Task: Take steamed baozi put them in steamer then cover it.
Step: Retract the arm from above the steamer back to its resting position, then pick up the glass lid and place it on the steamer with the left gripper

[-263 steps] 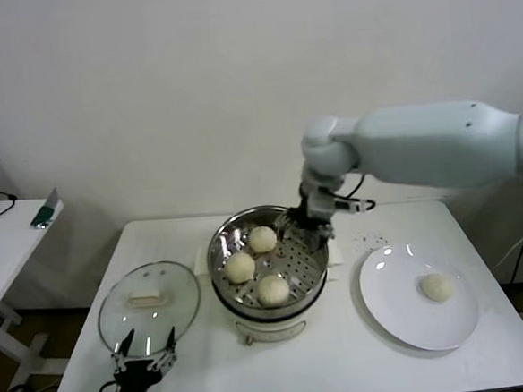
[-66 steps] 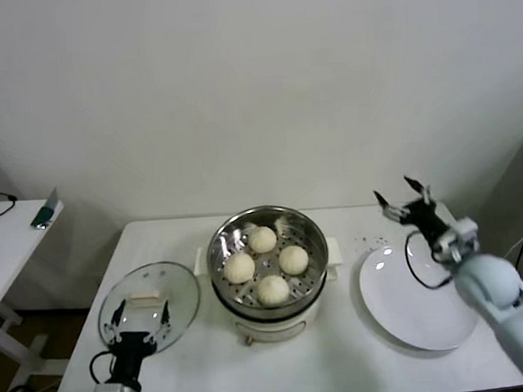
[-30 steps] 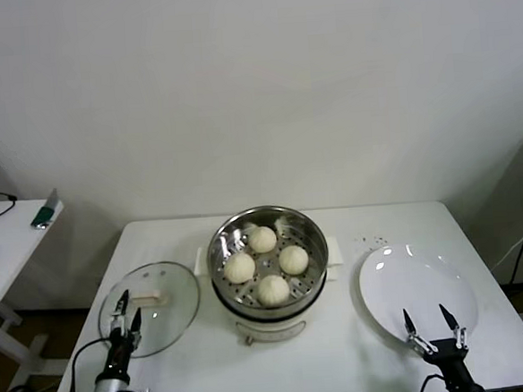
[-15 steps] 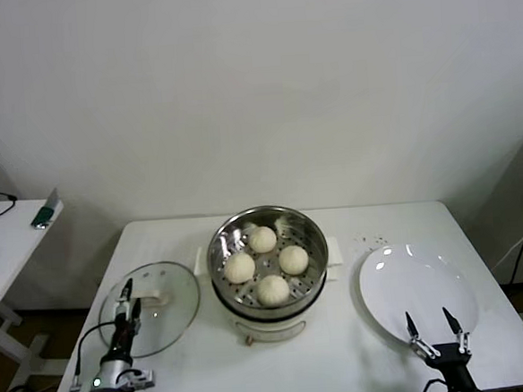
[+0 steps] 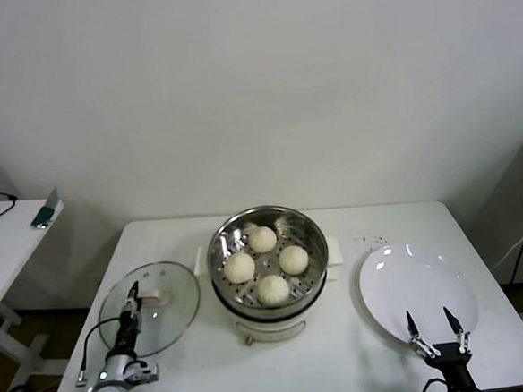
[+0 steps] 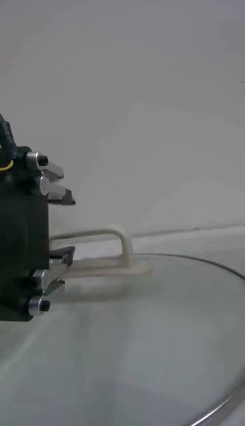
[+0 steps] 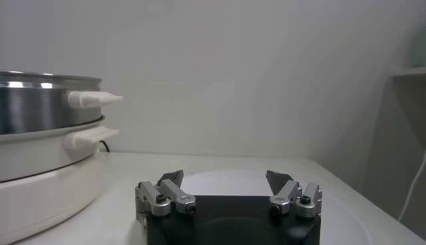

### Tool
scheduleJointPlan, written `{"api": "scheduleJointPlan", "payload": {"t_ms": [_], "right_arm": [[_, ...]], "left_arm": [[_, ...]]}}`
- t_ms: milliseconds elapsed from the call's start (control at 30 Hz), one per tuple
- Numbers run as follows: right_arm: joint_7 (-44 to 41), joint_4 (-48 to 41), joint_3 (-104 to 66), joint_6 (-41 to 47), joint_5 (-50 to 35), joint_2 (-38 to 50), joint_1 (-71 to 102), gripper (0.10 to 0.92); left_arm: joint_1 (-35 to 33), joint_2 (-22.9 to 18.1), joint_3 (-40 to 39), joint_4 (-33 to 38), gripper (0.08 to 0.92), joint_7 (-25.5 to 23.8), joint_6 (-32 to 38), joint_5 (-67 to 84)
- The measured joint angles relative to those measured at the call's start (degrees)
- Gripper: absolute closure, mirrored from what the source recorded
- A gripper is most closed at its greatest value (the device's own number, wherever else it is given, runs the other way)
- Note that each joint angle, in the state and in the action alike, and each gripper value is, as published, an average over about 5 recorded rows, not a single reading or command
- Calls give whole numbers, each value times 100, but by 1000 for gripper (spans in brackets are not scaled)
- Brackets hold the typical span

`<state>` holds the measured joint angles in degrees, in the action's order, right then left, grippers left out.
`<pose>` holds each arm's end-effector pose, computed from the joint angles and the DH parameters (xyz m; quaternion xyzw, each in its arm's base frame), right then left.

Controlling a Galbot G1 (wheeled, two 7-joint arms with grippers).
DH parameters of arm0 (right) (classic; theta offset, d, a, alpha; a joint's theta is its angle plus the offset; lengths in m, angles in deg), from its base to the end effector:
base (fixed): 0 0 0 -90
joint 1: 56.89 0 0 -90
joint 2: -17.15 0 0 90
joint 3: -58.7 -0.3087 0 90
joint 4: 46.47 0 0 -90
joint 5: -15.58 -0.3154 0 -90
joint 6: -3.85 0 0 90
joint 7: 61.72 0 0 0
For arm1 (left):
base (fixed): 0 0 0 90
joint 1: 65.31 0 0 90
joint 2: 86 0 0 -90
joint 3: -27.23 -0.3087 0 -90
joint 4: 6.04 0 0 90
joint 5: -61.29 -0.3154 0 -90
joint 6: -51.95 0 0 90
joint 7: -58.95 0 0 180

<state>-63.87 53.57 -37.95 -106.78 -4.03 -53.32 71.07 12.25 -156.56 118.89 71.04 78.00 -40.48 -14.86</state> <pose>0.1035 -0.1187 -0.3688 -0.0011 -0.9987 0.0152 0.0496 0.2237 0.1346 -0.4125 0.0042 -0.6577 -0.7502 0.0683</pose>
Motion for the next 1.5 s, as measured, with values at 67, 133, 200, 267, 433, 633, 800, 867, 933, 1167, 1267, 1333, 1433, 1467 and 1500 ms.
{"api": "scheduleJointPlan", "payload": {"t_ms": [67, 133, 200, 267, 433, 633, 800, 867, 933, 1167, 1267, 1333, 1433, 1467, 1500], "right_arm": [[2, -9, 5, -4, 12, -11, -7, 203], [4, -19, 11, -11, 26, -20, -7, 203], [4, -26, 14, -18, 36, -25, -4, 203], [5, -30, 12, -22, 41, -26, 0, 203], [8, -22, -3, -25, 49, -29, -2, 203], [24, 20, -25, 11, 80, -44, -1, 203], [61, 60, -59, 91, 116, -31, 18, 203], [75, 73, -73, 129, 140, -14, 24, 203], [89, 81, -83, 171, 173, 7, 25, 203], [149, 85, -103, 330, 323, 38, 9, 203], [174, 72, -109, 371, 404, 42, -10, 203], [189, 60, -117, 388, 449, 49, -20, 203], [200, 55, -126, 416, 498, 61, -35, 203], [201, 57, -126, 425, 511, 65, -41, 203], [202, 59, -123, 434, 524, 69, -49, 203]], "left_arm": [[35, -18, -7, -37, 580, -5, -10, -20], [66, -35, -13, -70, 632, -10, -20, -41], [87, -47, -21, -98, 693, -20, -30, -55], [95, -54, -27, -120, 753, -31, -38, -62], [102, -56, -19, -132, 844, -45, -58, -55], [46, -22, 17, 21, 850, -132, -122, 69], [-101, 96, 33, 476, 851, -385, -270, 418], [-179, 172, 52, 749, 852, -535, -369, 643], [-263, 265, 85, 1062, 852, -704, -501, 903], [-501, 729, 206, 2314, 852, -1327, -1243, 1874], [-528, 927, 207, 2860, 852, -1562, -1660, 2195], [-530, 1012, 177, 3194, 852, -1700, -1929, 2328], [-498, 1078, 73, 3625, 852, -1869, -2267, 2397], [-477, 1087, 19, 3740, 852, -1915, -2361, 2386], [-450, 1092, -46, 3846, 852, -1962, -2453, 2362]]}}
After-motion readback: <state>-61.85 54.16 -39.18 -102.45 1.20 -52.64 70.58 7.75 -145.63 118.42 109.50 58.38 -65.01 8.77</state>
